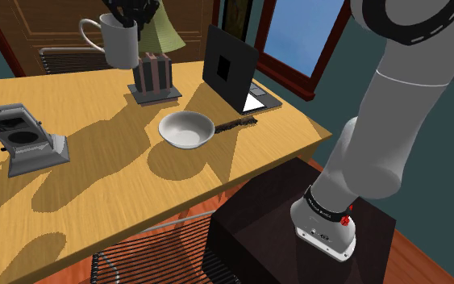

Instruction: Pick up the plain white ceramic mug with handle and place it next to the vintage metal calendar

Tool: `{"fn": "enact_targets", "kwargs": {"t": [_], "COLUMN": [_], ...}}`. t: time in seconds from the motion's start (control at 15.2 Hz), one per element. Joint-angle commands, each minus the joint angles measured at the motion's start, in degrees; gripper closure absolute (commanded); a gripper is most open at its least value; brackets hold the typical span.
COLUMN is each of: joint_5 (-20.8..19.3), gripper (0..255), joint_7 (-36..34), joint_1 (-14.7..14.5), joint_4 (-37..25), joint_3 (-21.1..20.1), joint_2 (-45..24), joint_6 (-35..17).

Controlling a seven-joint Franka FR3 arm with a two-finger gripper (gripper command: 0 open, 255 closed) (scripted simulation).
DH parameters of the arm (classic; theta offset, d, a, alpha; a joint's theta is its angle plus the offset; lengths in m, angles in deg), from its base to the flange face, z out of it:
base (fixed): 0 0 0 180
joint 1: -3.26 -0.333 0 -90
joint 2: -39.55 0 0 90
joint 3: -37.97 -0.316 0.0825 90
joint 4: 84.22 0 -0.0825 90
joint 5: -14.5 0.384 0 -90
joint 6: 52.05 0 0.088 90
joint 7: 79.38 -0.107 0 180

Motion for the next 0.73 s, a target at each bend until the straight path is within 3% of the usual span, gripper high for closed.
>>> {"fn": "enact_targets", "kwargs": {"t": [0.0,0.66], "joint_5": [-0.7,-5.3], "gripper": [255,255], "joint_7": [-2.7,-15.0], "joint_1": [-1.6,-11.1], "joint_4": [-1.6,-16.8], "joint_3": [-1.0,-5.0], "joint_2": [-1.1,-11.7], "joint_6": [0.6,6.3]}}
